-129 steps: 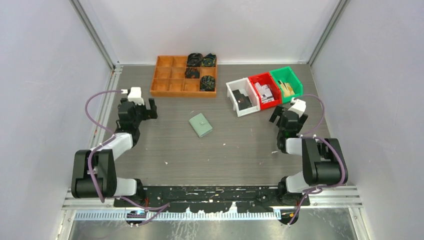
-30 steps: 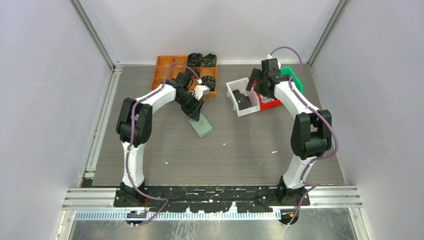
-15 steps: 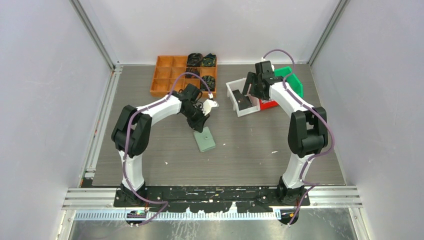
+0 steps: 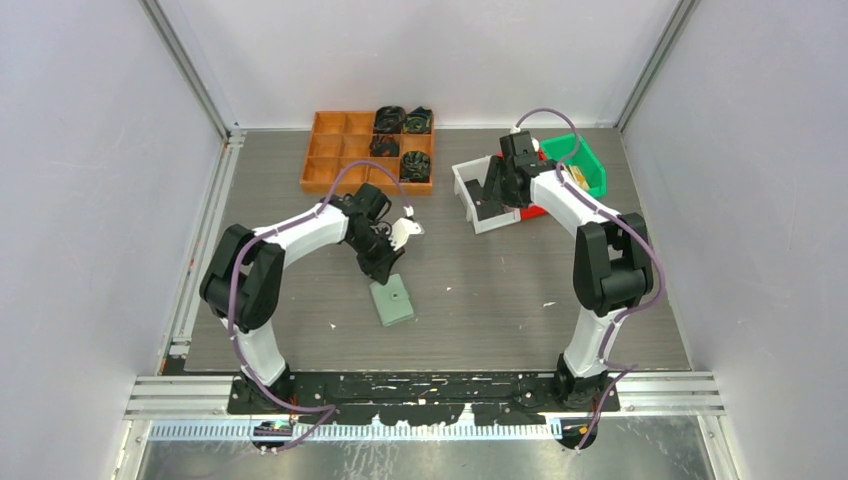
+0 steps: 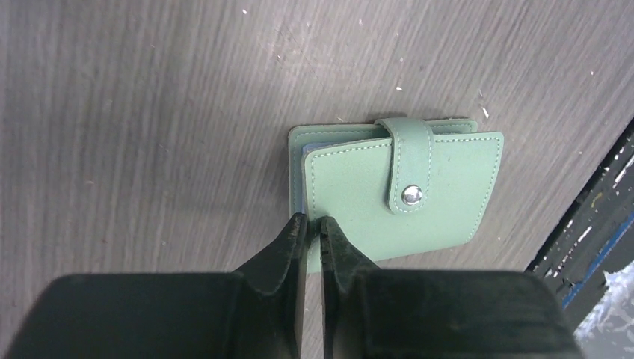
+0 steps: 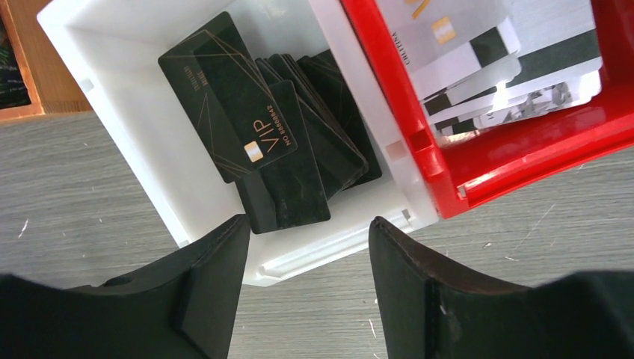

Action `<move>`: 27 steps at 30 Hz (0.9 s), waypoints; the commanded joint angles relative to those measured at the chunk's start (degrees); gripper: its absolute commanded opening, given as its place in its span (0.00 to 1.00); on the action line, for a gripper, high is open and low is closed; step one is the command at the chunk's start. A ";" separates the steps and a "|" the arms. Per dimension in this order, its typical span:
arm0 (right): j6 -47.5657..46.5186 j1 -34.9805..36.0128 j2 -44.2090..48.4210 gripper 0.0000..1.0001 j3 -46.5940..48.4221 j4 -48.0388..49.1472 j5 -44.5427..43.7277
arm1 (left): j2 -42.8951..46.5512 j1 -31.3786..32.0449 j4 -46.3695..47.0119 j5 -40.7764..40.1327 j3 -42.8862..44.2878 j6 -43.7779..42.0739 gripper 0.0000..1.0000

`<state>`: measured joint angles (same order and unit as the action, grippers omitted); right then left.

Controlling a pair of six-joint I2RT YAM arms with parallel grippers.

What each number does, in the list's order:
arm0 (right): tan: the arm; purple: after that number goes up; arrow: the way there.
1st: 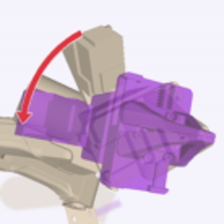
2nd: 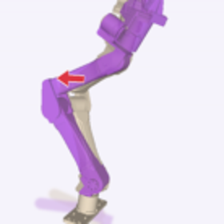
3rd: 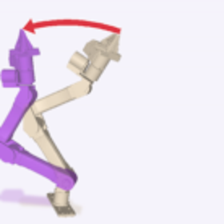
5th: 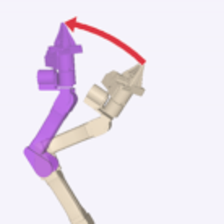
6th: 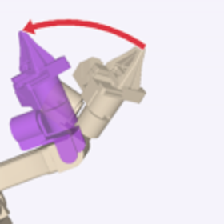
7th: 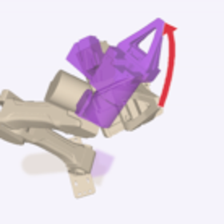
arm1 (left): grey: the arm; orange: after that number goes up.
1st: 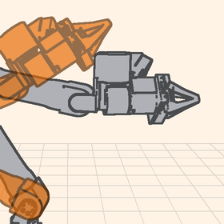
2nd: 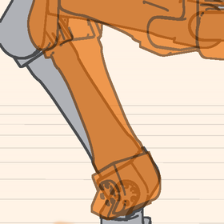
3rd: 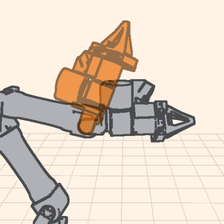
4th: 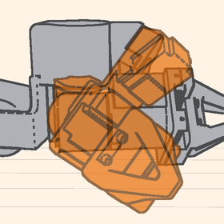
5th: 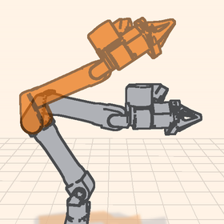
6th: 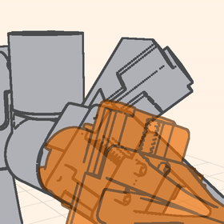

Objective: Take the credit cards out of the card holder
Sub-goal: Move the card holder to the center of the board, then move the storage box to the center of the board.

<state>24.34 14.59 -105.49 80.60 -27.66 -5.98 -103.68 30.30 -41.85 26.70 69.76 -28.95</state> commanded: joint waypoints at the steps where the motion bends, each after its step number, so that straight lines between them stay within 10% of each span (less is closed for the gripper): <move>1: 0.88 1.10 2.13 0.64 -0.73 2.37 -1.48 | 3.00 -0.17 -3.46 0.92 -0.57 -0.28 0.13; 6: -0.55 1.40 3.29 0.63 1.16 0.73 -3.77 | 5.66 -0.26 -5.27 1.63 1.34 1.47 0.43; 17: -4.80 -1.21 2.39 0.71 10.54 -4.16 -8.59 | 7.82 -6.50 -12.54 7.31 16.22 10.54 0.67; 27: -5.70 -2.76 -9.63 0.71 21.80 -10.32 -4.43 | 15.48 -10.17 -14.50 2.38 12.20 10.59 0.98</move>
<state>19.11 11.66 -111.37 98.21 -34.37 -12.49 -92.42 20.43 -54.00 30.81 84.18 -18.35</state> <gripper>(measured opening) 0.713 0.970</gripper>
